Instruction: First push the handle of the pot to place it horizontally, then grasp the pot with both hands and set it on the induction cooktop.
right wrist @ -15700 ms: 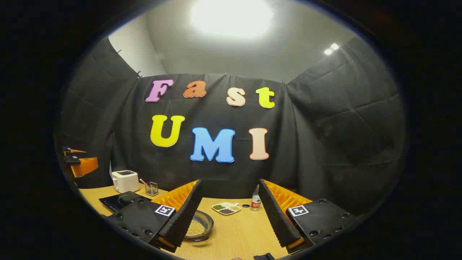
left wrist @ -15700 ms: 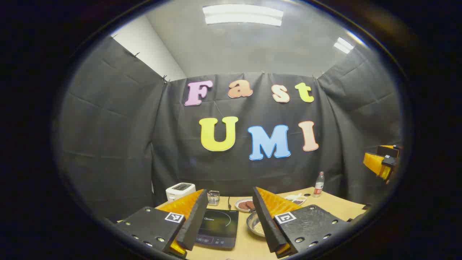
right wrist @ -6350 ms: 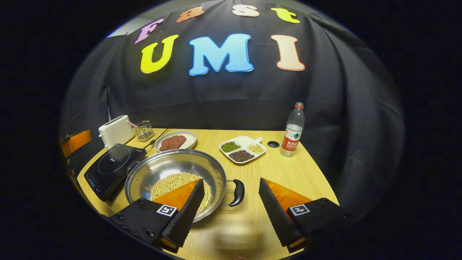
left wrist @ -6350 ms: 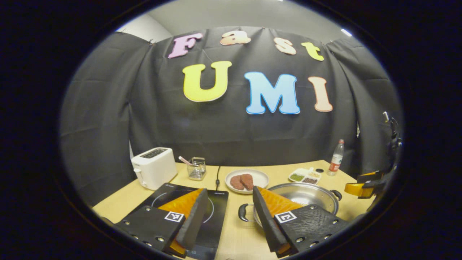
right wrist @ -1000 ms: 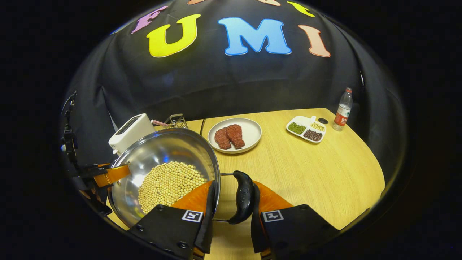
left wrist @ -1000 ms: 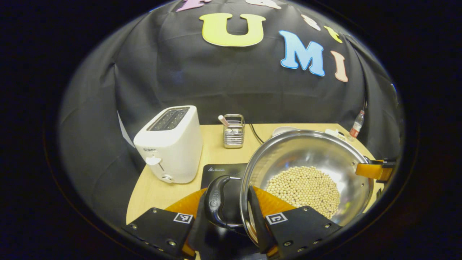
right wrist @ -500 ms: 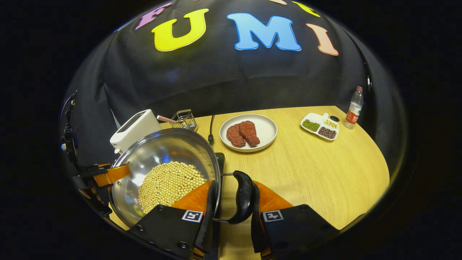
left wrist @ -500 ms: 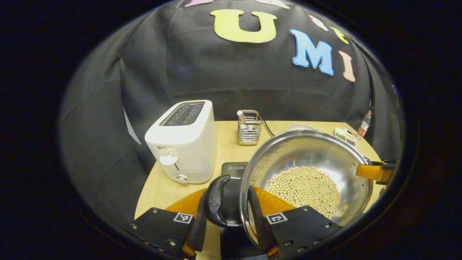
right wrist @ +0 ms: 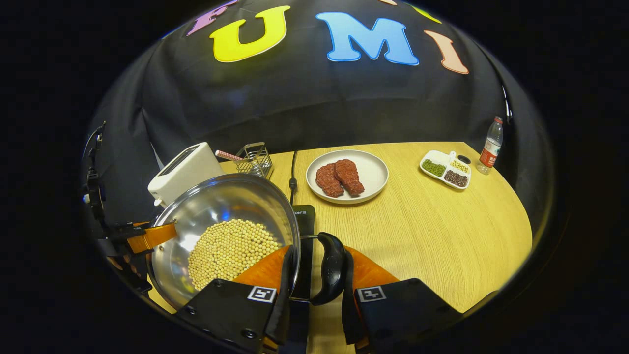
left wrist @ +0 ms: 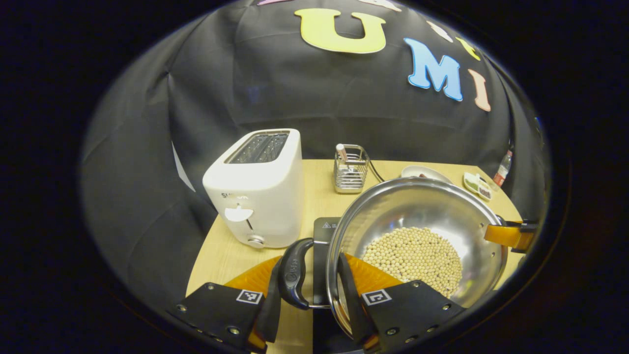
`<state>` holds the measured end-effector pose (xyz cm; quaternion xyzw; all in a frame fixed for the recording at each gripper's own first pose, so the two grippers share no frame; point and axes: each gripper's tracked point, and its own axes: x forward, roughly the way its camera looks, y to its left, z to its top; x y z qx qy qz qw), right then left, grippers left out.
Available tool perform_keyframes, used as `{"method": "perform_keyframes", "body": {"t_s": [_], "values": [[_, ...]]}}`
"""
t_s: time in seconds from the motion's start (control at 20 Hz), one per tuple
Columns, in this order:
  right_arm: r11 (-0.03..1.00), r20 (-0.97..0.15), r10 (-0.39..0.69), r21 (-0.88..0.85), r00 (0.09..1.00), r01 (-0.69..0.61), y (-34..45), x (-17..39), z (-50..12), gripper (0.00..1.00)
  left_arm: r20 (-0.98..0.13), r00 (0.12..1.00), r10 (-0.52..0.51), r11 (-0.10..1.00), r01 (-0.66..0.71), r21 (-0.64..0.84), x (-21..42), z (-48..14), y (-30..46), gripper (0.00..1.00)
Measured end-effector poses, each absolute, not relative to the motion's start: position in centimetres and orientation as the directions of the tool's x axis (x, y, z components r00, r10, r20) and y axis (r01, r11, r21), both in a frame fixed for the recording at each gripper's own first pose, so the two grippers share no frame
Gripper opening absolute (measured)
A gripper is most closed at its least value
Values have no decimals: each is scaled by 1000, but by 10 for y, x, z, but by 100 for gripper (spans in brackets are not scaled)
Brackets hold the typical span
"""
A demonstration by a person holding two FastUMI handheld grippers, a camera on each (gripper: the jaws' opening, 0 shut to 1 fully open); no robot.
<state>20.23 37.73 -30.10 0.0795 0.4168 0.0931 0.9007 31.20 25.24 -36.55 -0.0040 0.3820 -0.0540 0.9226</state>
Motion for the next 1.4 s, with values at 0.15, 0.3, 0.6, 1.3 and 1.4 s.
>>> {"method": "perform_keyframes", "body": {"t_s": [0.15, 0.3, 0.6, 1.3, 1.4], "values": [[970, -741, 234, 219, 629, -102, 380, 202, -306, 43, -712, 695, -100, 994, 93, -48, 312, -368, 253, 58], [969, -739, 239, 227, 630, -100, 382, 204, -308, 43, -710, 698, -96, 995, 93, -43, 314, -370, 255, 58], [969, -736, 240, 225, 633, -106, 382, 206, -310, 49, -711, 699, -76, 996, 81, -27, 313, -373, 257, 62], [970, -583, 239, 114, 777, -213, 347, 205, -249, 98, -532, 842, 90, 995, -56, 80, 317, -317, 261, 77], [970, -520, 240, 106, 820, -217, 328, 204, -223, 98, -457, 882, 111, 992, -74, 98, 312, -283, 254, 73]]}}
